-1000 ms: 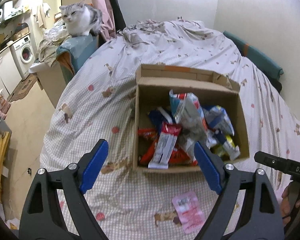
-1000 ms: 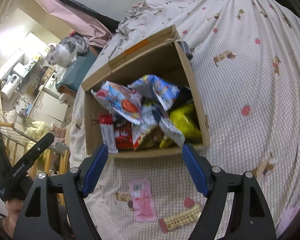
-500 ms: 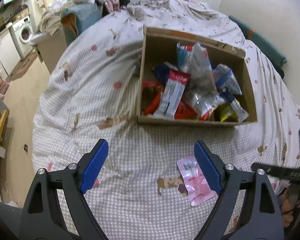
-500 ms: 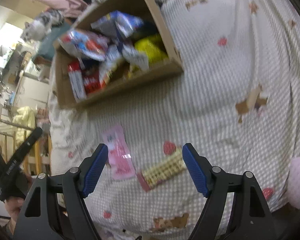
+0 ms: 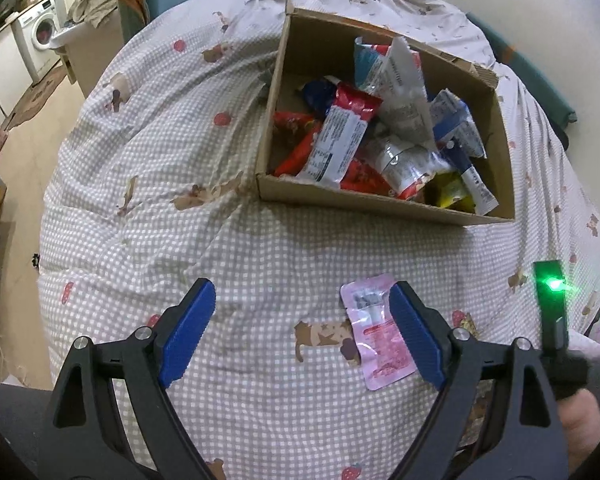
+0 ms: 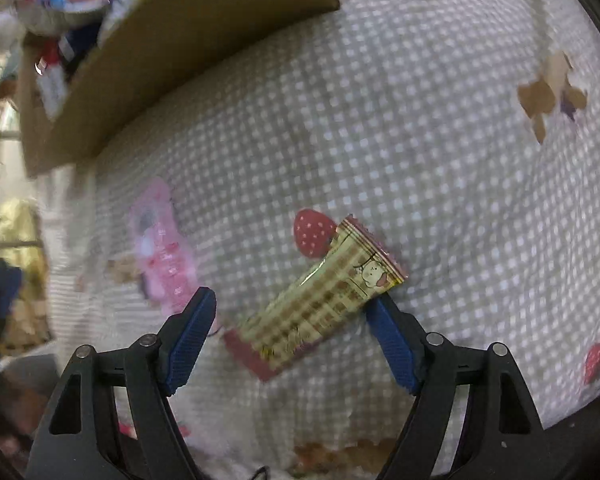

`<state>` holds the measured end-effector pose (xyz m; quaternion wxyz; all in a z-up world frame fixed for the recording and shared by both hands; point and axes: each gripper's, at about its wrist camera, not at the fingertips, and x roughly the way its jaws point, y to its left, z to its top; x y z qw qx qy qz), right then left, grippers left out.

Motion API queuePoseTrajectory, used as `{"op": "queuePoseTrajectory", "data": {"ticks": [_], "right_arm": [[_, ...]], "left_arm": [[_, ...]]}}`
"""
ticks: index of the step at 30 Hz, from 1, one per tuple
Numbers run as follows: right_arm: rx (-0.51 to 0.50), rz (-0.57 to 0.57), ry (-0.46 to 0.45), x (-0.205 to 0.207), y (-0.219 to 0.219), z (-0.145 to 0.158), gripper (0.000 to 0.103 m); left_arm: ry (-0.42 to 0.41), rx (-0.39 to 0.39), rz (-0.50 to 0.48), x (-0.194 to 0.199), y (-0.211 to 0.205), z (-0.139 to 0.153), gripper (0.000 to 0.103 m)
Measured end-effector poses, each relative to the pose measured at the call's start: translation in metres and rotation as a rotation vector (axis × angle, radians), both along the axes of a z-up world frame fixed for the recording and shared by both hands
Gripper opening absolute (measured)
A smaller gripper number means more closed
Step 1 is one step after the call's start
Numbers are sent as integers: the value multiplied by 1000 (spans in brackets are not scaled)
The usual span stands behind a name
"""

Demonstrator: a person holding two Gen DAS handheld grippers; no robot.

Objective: Organize snacks
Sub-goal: 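Grasp the pink packet with the left tool while the right tool grasps the checkered wafer bar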

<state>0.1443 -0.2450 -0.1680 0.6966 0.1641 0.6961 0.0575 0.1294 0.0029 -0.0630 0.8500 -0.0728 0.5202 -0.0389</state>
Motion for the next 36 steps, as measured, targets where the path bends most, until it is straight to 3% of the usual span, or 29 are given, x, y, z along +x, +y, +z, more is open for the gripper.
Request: {"op": "queuePoseTrajectory", "data": {"ticks": [3, 5, 7, 10, 15, 18, 22, 27, 36], "right_arm": [[-131, 118, -48, -2, 18, 3, 57], [-175, 159, -75, -5, 21, 7, 39], [-175, 163, -100, -7, 18, 14, 28], [-132, 111, -149, -16, 5, 31, 27], [57, -40, -345, -17, -25, 82, 27], [122, -71, -425, -19, -33, 104, 27], [152, -96, -421, -19, -45, 107, 27], [191, -133, -392, -25, -64, 106, 27], [222, -157, -385, -22, -70, 102, 27]], "left_arm": [[4, 2, 0, 2, 1, -2, 86], [18, -4, 14, 3, 4, -5, 86], [42, -16, 23, 5, 6, -10, 86], [47, -9, 24, 6, 4, -14, 86], [31, 23, 7, 5, -3, -14, 86], [46, 26, 10, 4, -9, -16, 86], [115, -4, 19, 5, -24, -28, 102], [253, -62, 25, 9, -58, -64, 102], [332, 46, 98, 24, -86, -112, 102]]}}
